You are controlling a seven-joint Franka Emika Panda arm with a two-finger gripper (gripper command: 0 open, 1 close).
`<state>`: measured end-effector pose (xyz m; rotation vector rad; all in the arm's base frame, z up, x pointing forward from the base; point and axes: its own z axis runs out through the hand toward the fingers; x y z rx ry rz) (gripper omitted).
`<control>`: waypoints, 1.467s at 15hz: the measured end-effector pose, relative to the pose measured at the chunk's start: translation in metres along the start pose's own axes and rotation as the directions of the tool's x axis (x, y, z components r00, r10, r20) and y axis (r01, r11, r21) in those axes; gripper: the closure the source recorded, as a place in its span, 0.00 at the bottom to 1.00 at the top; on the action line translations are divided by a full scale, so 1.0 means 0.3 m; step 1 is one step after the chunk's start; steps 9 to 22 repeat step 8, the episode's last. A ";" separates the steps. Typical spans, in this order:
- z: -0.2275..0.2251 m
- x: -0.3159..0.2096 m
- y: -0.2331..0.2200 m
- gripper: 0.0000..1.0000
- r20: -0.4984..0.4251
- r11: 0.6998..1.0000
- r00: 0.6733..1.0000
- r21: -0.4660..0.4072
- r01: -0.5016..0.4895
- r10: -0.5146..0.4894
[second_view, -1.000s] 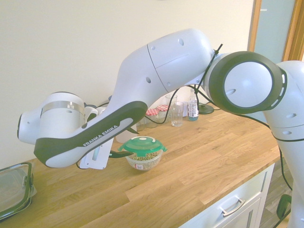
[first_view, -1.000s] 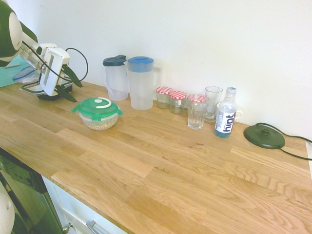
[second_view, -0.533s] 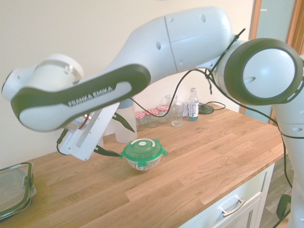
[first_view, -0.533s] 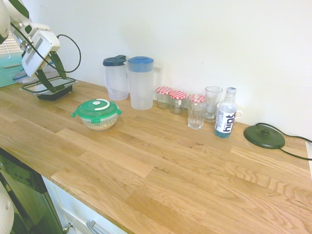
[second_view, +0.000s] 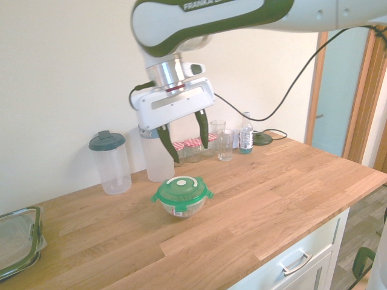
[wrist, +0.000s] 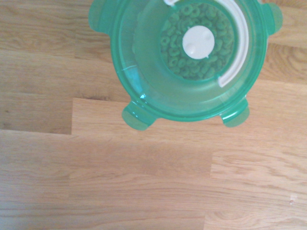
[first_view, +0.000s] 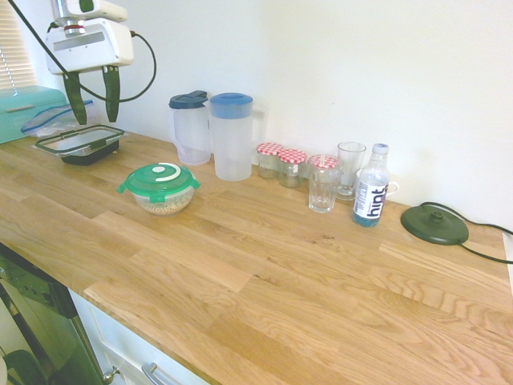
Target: Cover the lid of food container
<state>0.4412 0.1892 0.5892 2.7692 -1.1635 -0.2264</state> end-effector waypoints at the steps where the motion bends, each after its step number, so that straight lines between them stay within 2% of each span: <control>1: 0.000 0.030 0.064 0.00 0.040 0.999 0.999 0.047 -0.017 0.015; 3: 0.011 0.051 0.179 0.00 0.107 0.988 0.994 0.149 -0.046 0.030; 5: 0.038 0.027 0.261 0.00 0.086 0.973 0.996 0.229 -0.040 0.021; 6: 0.068 0.014 0.300 0.00 0.049 0.971 0.999 0.238 -0.033 0.022; 8: 0.169 0.026 0.376 0.00 -0.016 0.973 0.999 0.225 -0.039 0.044; 22: 0.169 0.026 0.376 0.00 -0.016 0.973 0.999 0.225 -0.039 0.044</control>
